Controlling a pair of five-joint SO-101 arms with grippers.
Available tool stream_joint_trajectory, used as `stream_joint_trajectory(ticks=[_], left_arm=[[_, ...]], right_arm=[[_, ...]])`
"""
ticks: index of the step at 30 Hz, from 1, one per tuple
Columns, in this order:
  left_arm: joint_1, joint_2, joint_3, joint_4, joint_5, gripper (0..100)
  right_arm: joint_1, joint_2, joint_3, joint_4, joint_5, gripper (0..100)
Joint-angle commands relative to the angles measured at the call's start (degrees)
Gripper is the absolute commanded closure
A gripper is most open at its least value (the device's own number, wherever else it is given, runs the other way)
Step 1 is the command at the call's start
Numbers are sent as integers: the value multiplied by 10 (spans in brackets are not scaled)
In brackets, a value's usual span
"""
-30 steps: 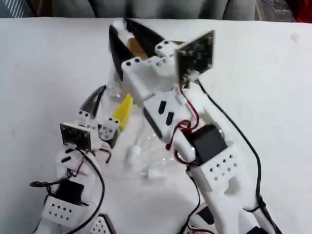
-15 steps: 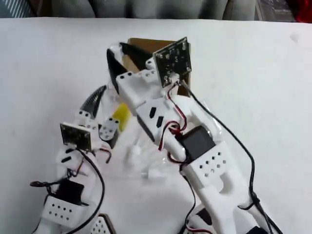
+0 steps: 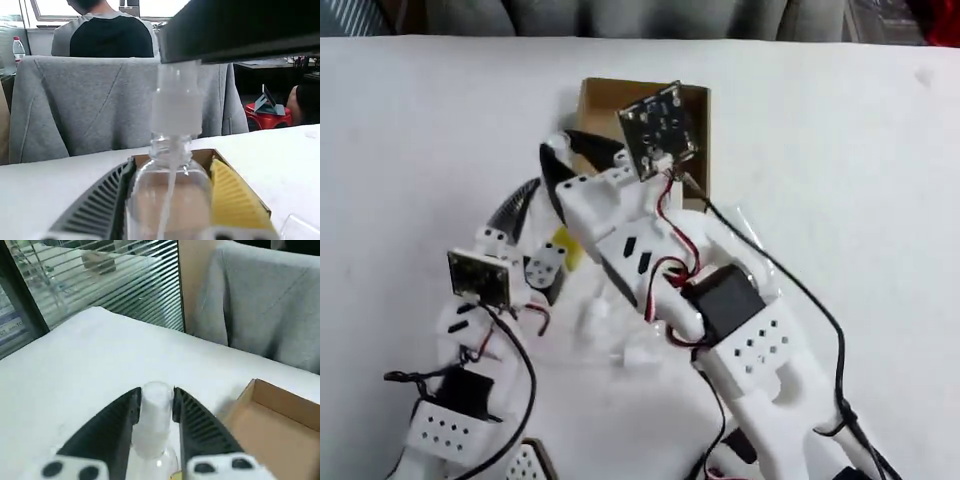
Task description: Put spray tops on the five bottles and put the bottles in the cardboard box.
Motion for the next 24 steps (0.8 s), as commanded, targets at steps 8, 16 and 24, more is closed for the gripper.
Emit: stream_joint_trajectory(ticks=[8,16,24], left_arm=[[0,-15,-2,-15,4,976],[0,-15,2,-17,4,976],[2,-15,2,-17,5,976]], right_arm=[[-1,-21,-203,163,-6,808],[95,-12,-273,208,-7,931],[154,46,-148,225,-7,981]])
